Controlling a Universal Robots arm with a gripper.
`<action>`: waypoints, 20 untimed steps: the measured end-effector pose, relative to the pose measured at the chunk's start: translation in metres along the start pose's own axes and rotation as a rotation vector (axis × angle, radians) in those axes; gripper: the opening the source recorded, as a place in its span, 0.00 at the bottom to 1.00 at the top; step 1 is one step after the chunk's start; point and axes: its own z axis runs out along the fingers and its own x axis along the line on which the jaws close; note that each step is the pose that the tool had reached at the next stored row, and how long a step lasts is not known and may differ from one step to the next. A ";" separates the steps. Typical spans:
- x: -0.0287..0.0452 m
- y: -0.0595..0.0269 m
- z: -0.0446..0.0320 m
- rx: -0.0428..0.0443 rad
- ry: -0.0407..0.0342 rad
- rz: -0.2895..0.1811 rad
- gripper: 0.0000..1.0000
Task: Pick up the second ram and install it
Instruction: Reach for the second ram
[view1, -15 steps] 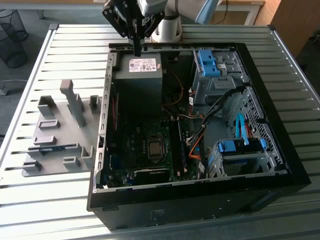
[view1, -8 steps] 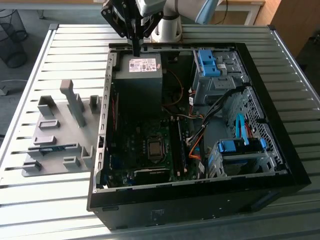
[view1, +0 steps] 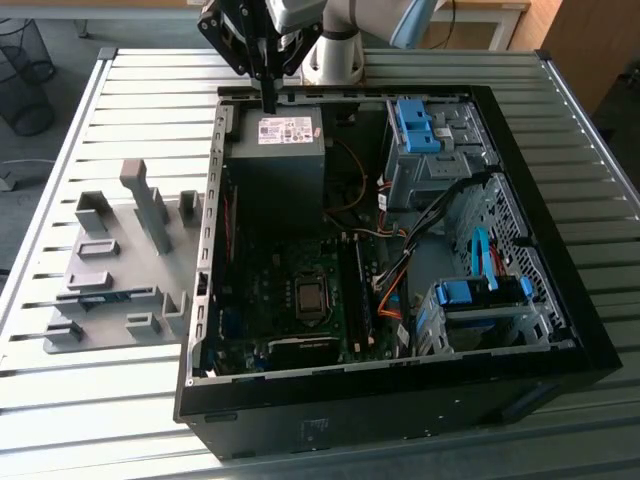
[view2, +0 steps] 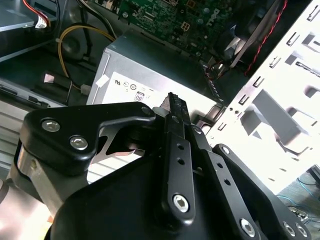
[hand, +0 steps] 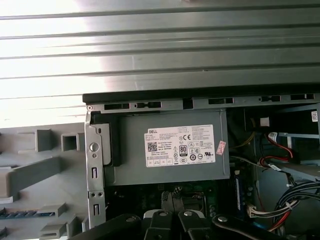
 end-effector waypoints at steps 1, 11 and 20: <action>0.0004 -0.0001 0.0000 0.0000 0.0000 0.000 0.10; 0.0038 -0.0003 0.0002 0.0000 0.0000 0.000 0.10; 0.0064 -0.0005 0.0004 0.0000 0.0000 0.000 0.10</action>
